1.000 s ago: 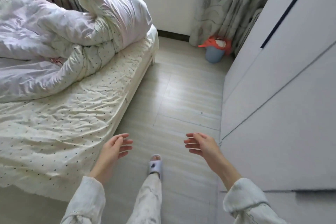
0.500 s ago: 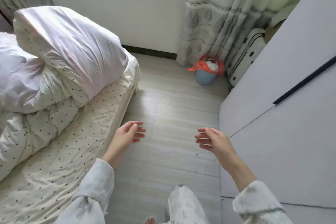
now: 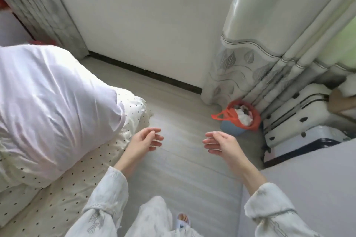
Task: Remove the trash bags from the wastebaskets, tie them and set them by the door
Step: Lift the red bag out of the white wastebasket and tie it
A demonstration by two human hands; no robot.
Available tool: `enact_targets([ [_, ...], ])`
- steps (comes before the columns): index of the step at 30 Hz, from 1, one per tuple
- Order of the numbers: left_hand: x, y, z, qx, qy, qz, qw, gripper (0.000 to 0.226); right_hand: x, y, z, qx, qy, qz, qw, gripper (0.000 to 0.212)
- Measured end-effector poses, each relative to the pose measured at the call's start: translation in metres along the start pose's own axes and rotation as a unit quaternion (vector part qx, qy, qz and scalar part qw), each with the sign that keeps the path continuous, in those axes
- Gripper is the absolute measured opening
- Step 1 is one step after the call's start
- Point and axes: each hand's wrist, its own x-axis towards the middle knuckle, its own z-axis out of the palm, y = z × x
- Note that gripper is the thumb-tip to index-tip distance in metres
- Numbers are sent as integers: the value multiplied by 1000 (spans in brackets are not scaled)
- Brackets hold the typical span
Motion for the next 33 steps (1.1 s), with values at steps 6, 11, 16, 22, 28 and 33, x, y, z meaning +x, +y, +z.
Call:
enact_targets([
  [6, 141, 43, -9, -34, 33, -20, 999, 26, 142, -88, 27, -32, -52, 0, 998, 26],
  [11, 276, 95, -46, -39, 58, -13, 997, 24, 274, -174, 75, -49, -75, -4, 996, 24],
  [16, 390, 159, -110, -59, 131, -12, 990, 28, 382, -276, 133, -67, -112, -21, 991, 24],
  [22, 491, 196, -169, -86, 182, -40, 979, 24, 494, -355, 202, -105, -177, -12, 979, 25],
  [28, 591, 215, -240, -123, 274, -73, 951, 22, 617, -421, 302, -153, -262, 0, 953, 23],
  [33, 672, 250, -306, -146, 355, -89, 919, 24, 711, -493, 393, -216, -333, -8, 918, 22],
])
